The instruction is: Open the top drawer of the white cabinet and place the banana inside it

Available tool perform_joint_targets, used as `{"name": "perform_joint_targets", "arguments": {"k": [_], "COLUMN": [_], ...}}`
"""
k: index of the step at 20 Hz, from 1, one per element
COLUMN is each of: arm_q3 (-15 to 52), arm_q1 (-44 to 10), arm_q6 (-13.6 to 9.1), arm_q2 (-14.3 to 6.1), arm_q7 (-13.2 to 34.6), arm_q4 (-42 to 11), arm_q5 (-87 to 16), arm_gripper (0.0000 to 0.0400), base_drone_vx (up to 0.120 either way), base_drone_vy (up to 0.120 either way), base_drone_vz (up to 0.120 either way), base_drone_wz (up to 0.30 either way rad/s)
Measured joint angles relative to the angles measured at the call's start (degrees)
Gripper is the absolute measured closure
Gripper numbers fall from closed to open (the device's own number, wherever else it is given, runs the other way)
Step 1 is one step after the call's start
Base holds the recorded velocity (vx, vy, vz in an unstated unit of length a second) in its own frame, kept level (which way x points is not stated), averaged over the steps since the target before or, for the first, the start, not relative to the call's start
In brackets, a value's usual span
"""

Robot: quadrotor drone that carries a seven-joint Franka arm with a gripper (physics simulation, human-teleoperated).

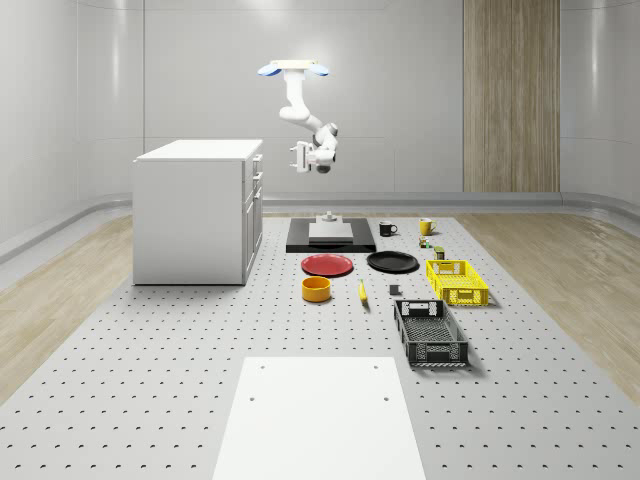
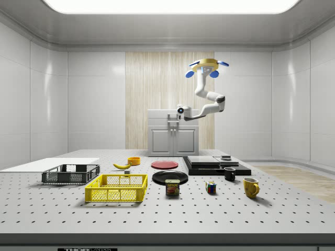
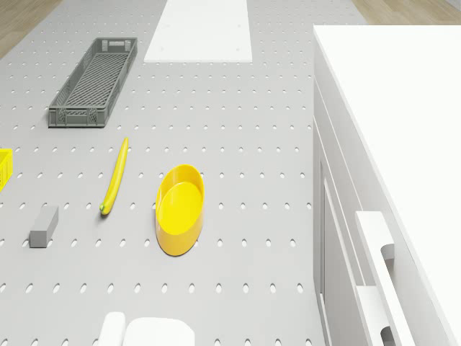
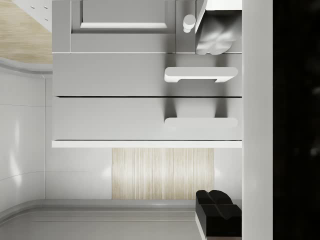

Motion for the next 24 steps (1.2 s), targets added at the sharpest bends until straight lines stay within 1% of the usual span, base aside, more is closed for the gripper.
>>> {"name": "perform_joint_targets", "arguments": {"k": [6,10,16,24], "arm_q3": [-0.08,0.56,2.98,7.24], "arm_q1": [0.32,0.58,1.23,2.72], "arm_q6": [0.31,1.32,4.54,9.86], "arm_q2": [-0.38,-0.55,-0.5,0.27], "arm_q7": [0.27,0.25,-0.31,-1.7], "arm_q4": [-0.05,-0.73,-2.91,-5.94], "arm_q5": [-0.33,0.08,2.15,6.36], "arm_gripper": [0.0,0.0,0.0,0.0], "base_drone_vx": [0.113,0.0,0.0,0.0], "base_drone_vy": [0.0,0.0,0.0,0.0], "base_drone_vz": [0.0,0.0,0.0,0.0], "base_drone_wz": [0.0,0.0,0.0,0.0]}}
